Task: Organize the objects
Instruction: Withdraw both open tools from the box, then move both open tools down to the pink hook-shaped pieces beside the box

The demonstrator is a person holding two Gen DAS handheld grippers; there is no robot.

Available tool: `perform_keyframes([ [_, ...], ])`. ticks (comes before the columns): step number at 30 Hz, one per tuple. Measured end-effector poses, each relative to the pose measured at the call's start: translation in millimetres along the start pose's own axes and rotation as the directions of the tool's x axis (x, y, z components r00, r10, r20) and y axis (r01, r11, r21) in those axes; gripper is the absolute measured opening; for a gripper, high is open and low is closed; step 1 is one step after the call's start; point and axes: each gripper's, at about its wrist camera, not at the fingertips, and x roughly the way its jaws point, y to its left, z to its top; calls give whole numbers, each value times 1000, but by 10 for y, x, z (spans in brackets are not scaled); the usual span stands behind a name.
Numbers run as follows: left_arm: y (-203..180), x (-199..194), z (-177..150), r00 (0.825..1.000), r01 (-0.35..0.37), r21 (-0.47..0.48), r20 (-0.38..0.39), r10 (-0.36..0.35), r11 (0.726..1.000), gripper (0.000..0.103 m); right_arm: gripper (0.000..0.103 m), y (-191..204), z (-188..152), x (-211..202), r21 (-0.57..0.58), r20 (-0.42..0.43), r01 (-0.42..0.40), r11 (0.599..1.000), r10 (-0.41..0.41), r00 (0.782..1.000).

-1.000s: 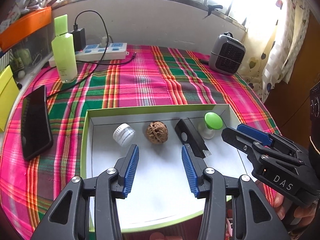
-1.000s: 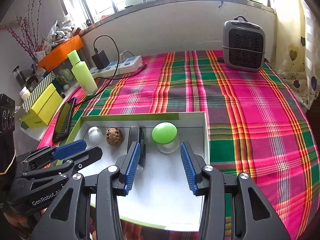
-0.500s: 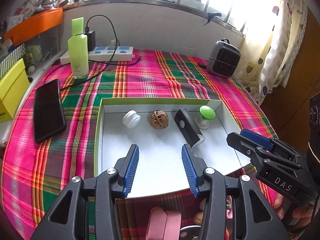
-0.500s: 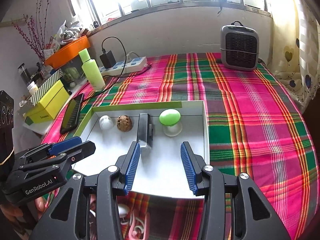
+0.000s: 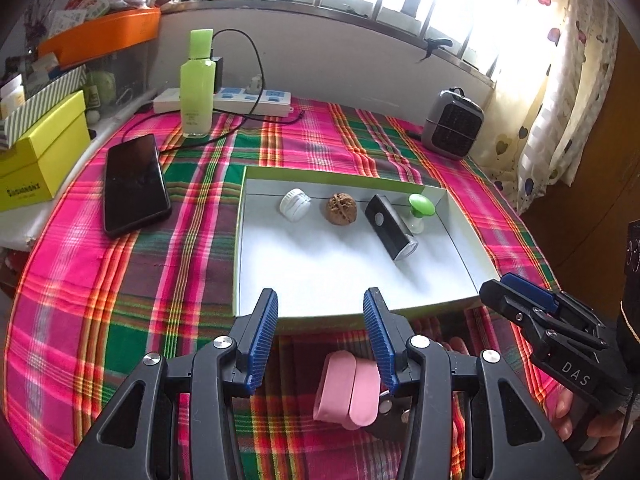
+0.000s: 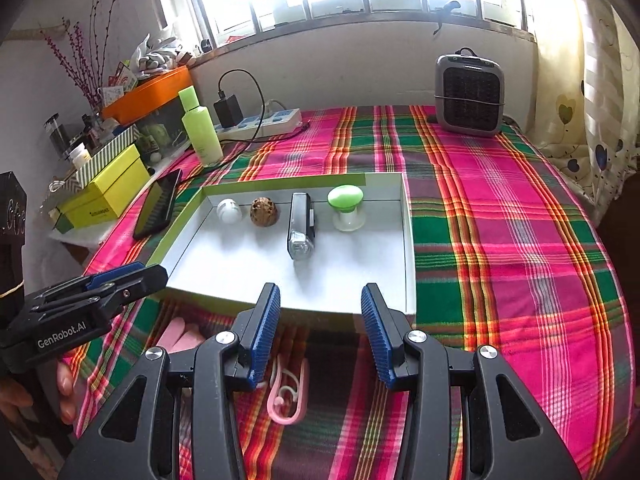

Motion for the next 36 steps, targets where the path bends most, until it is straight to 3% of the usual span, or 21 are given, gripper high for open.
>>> perform_keyframes([
  [15, 218, -86, -321, 1000, 17, -54, -24, -19, 998, 43, 44, 20, -381, -27, -6, -57, -13, 1000, 13, 998],
  [36, 132, 40, -463, 995, 54, -32, -80, -57, 998, 43, 44, 122, -506, 121, -21, -120, -37, 999, 34, 992],
])
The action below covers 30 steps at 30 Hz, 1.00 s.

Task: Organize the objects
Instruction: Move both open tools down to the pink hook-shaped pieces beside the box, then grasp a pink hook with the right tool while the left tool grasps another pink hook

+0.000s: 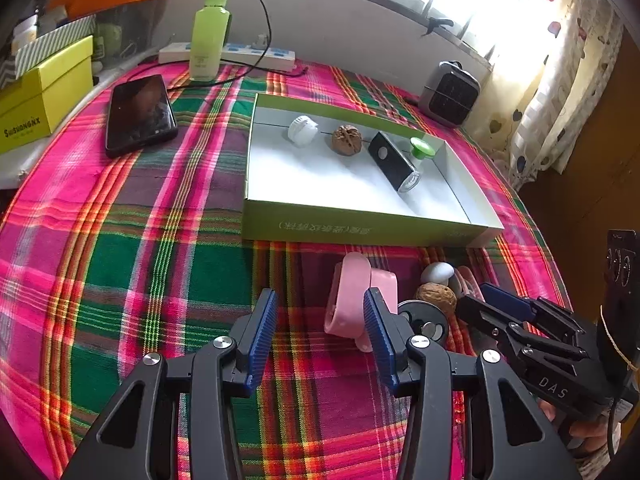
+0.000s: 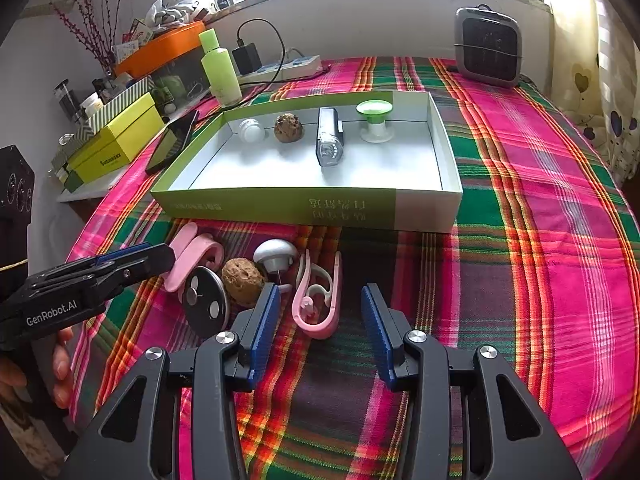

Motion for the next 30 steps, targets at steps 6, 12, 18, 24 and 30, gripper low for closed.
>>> perform_keyframes([
  [6, 7, 31, 26, 1000, 8, 4, -1, -8, 1000, 43, 44, 11, 2, 17, -22, -1, 40, 999, -40, 999],
  [12, 45, 30, 35, 1000, 7, 0, -2, -7, 1000, 45, 36, -7, -5, 6, -39, 2, 63, 997, -63, 998],
  [18, 102, 0, 39, 1000, -5, 2, 4, 5, 1000, 46, 27, -12, -5, 2, -42, 6, 66, 997, -66, 998],
  [24, 126, -15, 53, 1000, -20, 2, 10, 20, 1000, 47, 24, -22, -21, -9, -39, 10, 64, 997, -63, 998],
  [30, 271, -11, 68, 996, -89, -23, 2, 89, 996, 48, 23, -29, -25, -26, -35, 14, 64, 997, -63, 998],
])
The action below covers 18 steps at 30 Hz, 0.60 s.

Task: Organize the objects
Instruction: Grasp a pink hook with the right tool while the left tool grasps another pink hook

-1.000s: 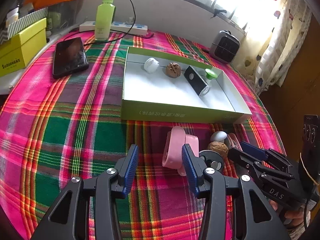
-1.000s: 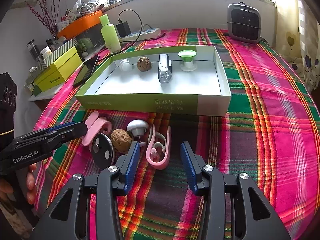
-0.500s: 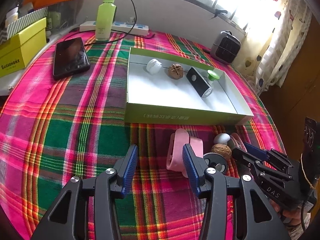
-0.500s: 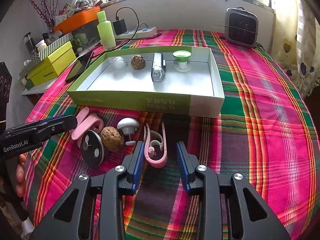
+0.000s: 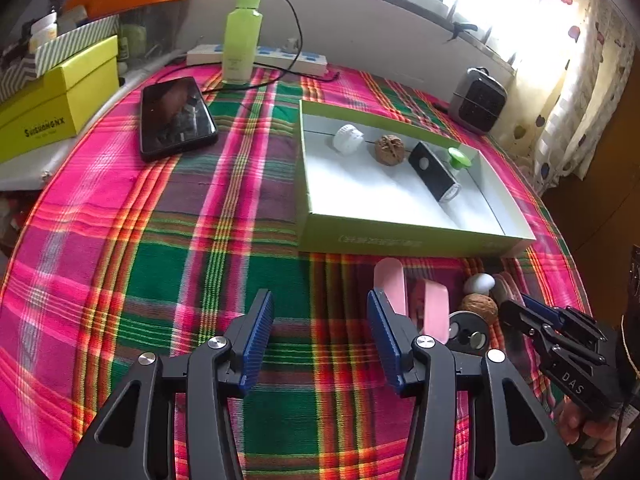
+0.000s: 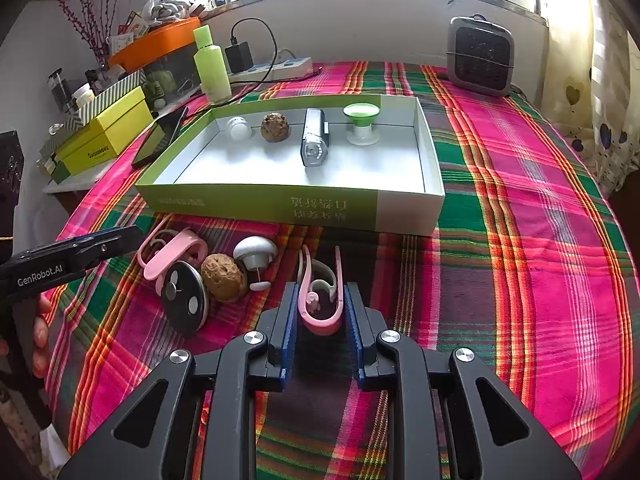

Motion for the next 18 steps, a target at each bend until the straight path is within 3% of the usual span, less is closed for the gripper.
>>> perform_keyframes([
  [8, 76, -51, -52, 1000, 8, -26, 16, -8, 1000, 47, 23, 0, -1, -2, 3, 0, -1, 1000, 1, 1000],
  [12, -1, -143, -62, 998, 27, 4, 52, -27, 1000, 47, 23, -3, 6, -5, 6, 1, 0, 1000, 0, 1000],
  [18, -158, -101, -73, 998, 58, 47, 31, -60, 997, 47, 23, -12, 5, -6, 7, 3, 8, 1000, -8, 1000],
])
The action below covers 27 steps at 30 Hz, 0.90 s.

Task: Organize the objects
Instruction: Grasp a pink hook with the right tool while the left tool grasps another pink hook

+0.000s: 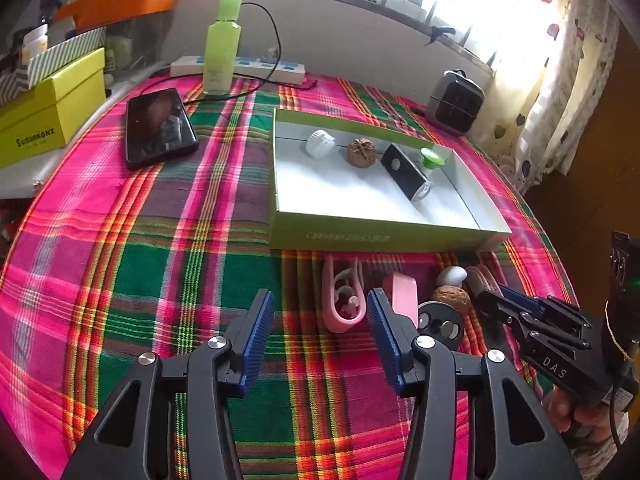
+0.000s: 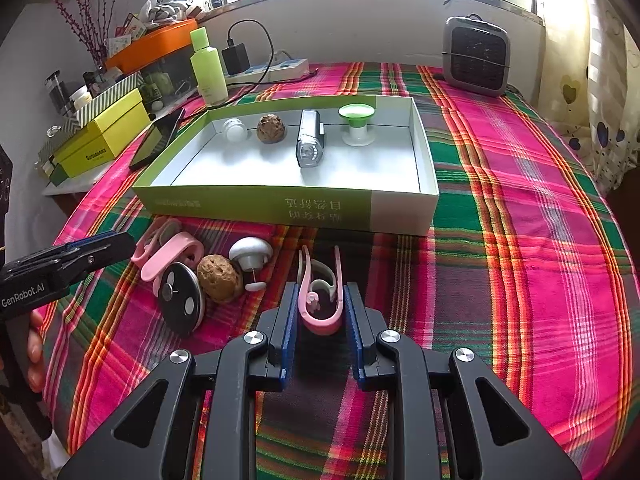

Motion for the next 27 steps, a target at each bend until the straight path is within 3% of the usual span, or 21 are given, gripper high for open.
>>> perform_keyframes([
  [7, -40, 122, -37, 999, -21, 19, -34, 21, 1000, 47, 23, -5, -3, -3, 2, 2, 1, 1000, -1, 1000],
  [22, -114, 221, 33, 996, -85, 80, -11, 86, 993, 47, 23, 1, 0, 29, -9, -3, 26, 1000, -26, 1000],
  [27, -155, 247, 37, 992, -127, 120, 0, 128, 985, 41, 23, -11, 22, 42, -10, -6, 28, 1000, -28, 1000],
])
